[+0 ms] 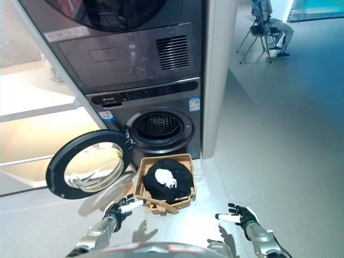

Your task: Put the clothes in the basket into the washing machine.

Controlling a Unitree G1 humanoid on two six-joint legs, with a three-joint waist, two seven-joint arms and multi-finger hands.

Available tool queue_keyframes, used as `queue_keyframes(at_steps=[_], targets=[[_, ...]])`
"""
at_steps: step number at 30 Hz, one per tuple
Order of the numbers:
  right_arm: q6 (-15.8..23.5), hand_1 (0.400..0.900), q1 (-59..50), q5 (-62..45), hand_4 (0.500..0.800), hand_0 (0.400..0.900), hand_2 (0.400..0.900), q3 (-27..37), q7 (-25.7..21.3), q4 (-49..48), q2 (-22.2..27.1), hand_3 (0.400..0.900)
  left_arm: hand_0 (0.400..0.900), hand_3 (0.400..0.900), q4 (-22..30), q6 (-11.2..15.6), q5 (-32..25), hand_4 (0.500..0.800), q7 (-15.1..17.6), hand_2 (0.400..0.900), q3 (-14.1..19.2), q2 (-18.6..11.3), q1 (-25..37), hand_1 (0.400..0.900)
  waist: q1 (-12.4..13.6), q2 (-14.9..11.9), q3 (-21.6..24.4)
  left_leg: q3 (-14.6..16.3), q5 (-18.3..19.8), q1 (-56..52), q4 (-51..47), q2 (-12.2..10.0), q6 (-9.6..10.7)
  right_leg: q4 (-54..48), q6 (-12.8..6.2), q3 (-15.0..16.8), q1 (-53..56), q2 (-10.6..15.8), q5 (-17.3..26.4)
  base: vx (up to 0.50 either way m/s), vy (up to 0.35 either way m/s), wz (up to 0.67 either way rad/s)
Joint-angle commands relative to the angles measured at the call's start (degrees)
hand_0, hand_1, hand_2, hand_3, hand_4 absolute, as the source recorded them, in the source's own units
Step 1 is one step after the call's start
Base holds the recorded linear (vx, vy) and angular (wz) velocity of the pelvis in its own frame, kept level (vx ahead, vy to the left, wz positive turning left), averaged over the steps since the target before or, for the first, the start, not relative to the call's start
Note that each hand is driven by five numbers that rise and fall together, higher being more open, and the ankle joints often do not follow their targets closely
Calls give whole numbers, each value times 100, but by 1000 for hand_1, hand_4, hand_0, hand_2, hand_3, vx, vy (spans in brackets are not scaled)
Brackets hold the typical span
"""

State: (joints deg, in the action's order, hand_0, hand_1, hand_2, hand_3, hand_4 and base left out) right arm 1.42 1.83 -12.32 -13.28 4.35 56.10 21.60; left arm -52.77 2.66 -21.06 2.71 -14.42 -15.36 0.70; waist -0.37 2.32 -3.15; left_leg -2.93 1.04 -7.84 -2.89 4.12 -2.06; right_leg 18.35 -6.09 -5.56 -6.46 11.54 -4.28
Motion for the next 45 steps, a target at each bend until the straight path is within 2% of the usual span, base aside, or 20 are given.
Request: queue_keyframes(at_steps=[1, 4, 7, 11, 15, 18, 19, 20, 22, 25, 29, 30, 33, 35, 36, 37, 38, 39, 41, 45], targets=[[278, 900, -55, -190, 800, 900, 900, 47, 12, -270, -62, 900, 900, 900, 267, 273, 258, 800, -49, 900, 112, -523, 210, 900, -89, -201, -44, -89, 617, 207, 854, 272, -111, 982, -253, 280, -489, 584, 1635, 118, 141, 19], [254, 900, -19, -206, 800, 900, 900, 35, 75, -293, -10, 900, 900, 900, 246, 277, 219, 800, -69, 900, 143, -516, 194, 900, -234, -210, -48, -141, 693, 23, 773, 310, -139, 348, -271, 197, -905, 388, 1613, 167, 47, 12], [273, 900, -79, -261, 800, 900, 900, 30, 62, -265, 7, 900, 900, 900, 57, 296, 227, 800, -47, 900, 184, -493, 266, 900, -377, -340, -101, -224, 865, -222, 658, 398, -118, -868, -461, 264, -1096, 191, 1911, 224, -48, 13], [271, 900, -43, -240, 800, 900, 900, 12, 37, -302, -35, 900, 900, 900, 48, 325, 202, 800, -22, 900, 255, -456, 265, 900, -556, -388, -166, -433, 1046, -595, 642, 293, -4, -1888, -601, 429, -1295, -92, 2250, 284, -57, 32], [242, 900, 96, -241, 800, 900, 900, 68, 80, -393, -22, 900, 900, 900, 173, 317, 204, 800, -9, 900, 250, -455, 218, 900, -704, -420, -16, -722, 1127, -1023, 499, 118, 106, -1763, -651, 700, -1360, -342, 2421, 317, -103, 57], [231, 900, 163, -243, 800, 900, 900, 98, 106, -406, 4, 900, 900, 900, 261, 293, 202, 800, 4, 900, 177, -427, 234, 900, -744, -356, 185, -829, 1100, -1151, 559, -153, 249, -1485, -512, 542, -1322, -484, 2043, 325, -196, 63], [240, 900, 170, -236, 800, 900, 900, 69, 107, -423, 39, 900, 900, 900, 251, 310, 206, 800, 27, 900, 120, -433, 286, 900, -813, -320, 233, -839, 905, -1089, 676, -290, 344, -1480, -451, 613, -1246, -658, 2027, 325, -244, 55], [232, 900, 148, -246, 800, 900, 900, 94, 115, -387, 61, 900, 900, 900, 225, 312, 169, 800, 24, 900, 85, -428, 330, 900, -815, -246, 261, -871, 716, -1037, 790, -430, 497, -1412, -407, 547, -1213, -772, 1855, 303, -219, 62], [267, 900, 104, -256, 800, 900, 900, 124, 65, -326, 112, 900, 900, 900, 156, 321, 61, 800, 28, 900, -8, -384, 476, 900, -856, -161, 327, -987, 154, -941, 1012, -596, 658, -1279, -305, 375, -1172, -884, 1721, 292, -176, 48], [299, 900, 192, -324, 800, 900, 900, 209, 64, -315, 191, 900, 900, 900, 197, 329, 40, 800, 15, 900, -45, -418, 483, 900, -906, -136, 404, -1097, -265, -886, 1062, -837, 853, -1192, -200, 270, -1140, -1057, 1534, 265, -225, 26], [319, 900, 230, -336, 800, 900, 900, 237, 40, -284, 288, 900, 900, 900, 284, 319, 2, 800, 16, 900, -96, -414, 496, 900, -895, -118, 365, -1118, -854, -591, 1675, -895, 965, -1060, 32, 298, -1007, -1286, 1188, 223, -199, 3], [325, 900, 266, -357, 800, 900, 900, 250, 36, -283, 299, 900, 900, 900, 303, 304, 8, 800, 25, 900, -106, -413, 500, 900, -880, -148, 334, -1095, -1078, -411, 2049, -866, 997, -1040, 115, 324, -903, -1319, 1089, 197, -188, 5], [338, 900, 277, -404, 800, 900, 900, 249, -17, -296, 352, 900, 900, 900, 409, 283, -52, 800, 26, 900, -165, -394, 540, 900, -784, -324, 124, -949, -1474, 382, 3533, -508, 998, -986, 330, 501, -548, -1298, 895, 144, -186, 17], [332, 900, 241, -431, 800, 900, 900, 245, -79, -308, 373, 900, 900, 900, 381, 258, -117, 800, 35, 900, -183, -378, 599, 900, -769, -422, 2, -505, -1388, 791, 3720, -652, 797, -938, 423, 516, -377, -1270, 790, 90, -177, 19], [322, 900, 223, -464, 800, 900, 900, 254, -111, -309, 372, 900, 900, 900, 403, 243, -166, 800, 27, 900, -199, -365, 629, 900, -705, -491, -62, -341, -1203, 1070, 3652, -671, 679, -957, 456, 553, -263, -1238, 753, 122, -132, -12], [327, 900, 203, -486, 800, 900, 900, 263, -133, -295, 371, 900, 900, 900, 373, 243, -152, 800, 26, 900, -227, -349, 645, 900, -586, -514, -148, -214, -818, 1370, 3561, -679, 577, -986, 448, 607, -115, -1267, 702, 141, -97, -22], [328, 900, 190, -493, 800, 900, 900, 259, -142, -285, 366, 900, 900, 900, 354, 242, -129, 800, 35, 900, -229, -357, 636, 900, -543, -589, -133, -140, -650, 1628, 3391, -654, 517, -1039, 423, 647, -35, -1208, 691, 176, -41, -32], [336, 900, 157, -490, 800, 900, 900, 245, -152, -276, 358, 900, 900, 900, 332, 253, -117, 800, 47, 900, -229, -367, 617, 900, -484, -589, -139, -113, -542, 1853, 3007, -772, 518, -1064, 380, 699, 48, -1200, 638, 214, 10, -36], [348, 900, 156, -449, 800, 900, 900, 234, -128, -311, 371, 900, 900, 900, 359, 271, -145, 800, 61, 900, -215, -391, 536, 900, -365, -524, -148, -164, -493, 1890, 2221, -985, 595, -1096, 304, 810, 229, -1192, 520, 231, 82, -51], [345, 900, 158, -303, 800, 900, 900, 235, -93, -420, 443, 900, 900, 900, 406, 279, -175, 800, 54, 900, -151, -411, 403, 900, -205, -297, -117, -481, -911, 1871, 889, -1314, 801, -1158, 138, 1081, 571, -1110, 276, 229, 167, -63]])
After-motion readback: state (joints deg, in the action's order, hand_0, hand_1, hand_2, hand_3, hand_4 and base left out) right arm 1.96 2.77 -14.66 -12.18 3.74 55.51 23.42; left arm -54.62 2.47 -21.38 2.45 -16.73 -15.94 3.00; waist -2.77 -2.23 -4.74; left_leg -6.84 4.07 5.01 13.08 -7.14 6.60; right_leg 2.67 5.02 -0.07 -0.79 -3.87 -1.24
